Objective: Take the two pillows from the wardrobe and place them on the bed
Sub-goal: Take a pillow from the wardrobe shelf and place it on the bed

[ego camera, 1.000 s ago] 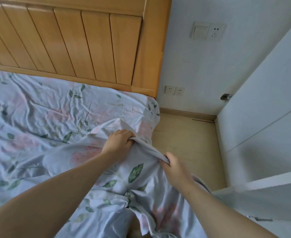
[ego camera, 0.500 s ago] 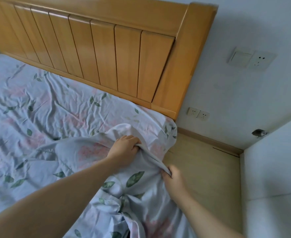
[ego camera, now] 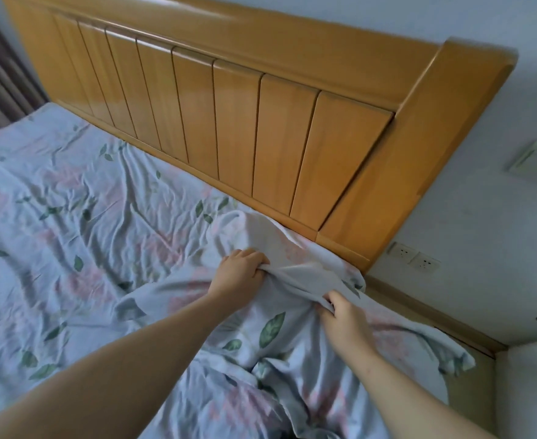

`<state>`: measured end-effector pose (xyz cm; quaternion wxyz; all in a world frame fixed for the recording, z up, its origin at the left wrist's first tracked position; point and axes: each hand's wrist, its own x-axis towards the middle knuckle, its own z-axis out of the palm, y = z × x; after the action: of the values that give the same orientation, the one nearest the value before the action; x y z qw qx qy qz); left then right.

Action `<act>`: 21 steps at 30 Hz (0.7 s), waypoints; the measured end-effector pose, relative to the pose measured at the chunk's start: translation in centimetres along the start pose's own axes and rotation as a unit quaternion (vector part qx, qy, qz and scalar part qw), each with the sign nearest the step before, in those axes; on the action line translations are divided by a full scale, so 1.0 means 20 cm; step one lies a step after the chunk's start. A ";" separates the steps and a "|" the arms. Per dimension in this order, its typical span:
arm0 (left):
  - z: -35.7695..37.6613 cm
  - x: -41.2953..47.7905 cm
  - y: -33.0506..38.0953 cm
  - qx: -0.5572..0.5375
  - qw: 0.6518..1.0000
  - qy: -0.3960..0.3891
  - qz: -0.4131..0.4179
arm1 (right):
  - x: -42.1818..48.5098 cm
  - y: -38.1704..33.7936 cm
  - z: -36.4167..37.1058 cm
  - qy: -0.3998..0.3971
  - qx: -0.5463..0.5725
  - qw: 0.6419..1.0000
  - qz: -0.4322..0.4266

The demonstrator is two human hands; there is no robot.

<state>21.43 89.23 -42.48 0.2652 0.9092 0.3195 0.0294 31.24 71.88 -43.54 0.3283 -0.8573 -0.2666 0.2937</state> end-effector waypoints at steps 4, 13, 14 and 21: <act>-0.08 0.20 -0.09 0.015 0.998 0.031 -0.043 | 0.26 -0.13 0.01 -0.023 -0.018 0.999 -0.037; -0.34 0.55 -0.30 0.041 0.982 0.118 -0.141 | 0.74 -0.48 0.13 -0.083 -0.009 0.992 -0.095; -0.36 0.57 -0.33 0.039 0.980 0.126 -0.149 | 0.78 -0.52 0.15 -0.082 -0.008 0.991 -0.101; -0.48 0.75 -0.52 -0.051 0.910 0.235 -0.338 | 1.07 -0.80 0.39 -0.095 -0.013 0.982 -0.162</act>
<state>25.27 109.39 -41.22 0.2221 0.6993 0.6586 0.1671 36.26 99.24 -43.79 0.3335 -0.7749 -0.4360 0.3133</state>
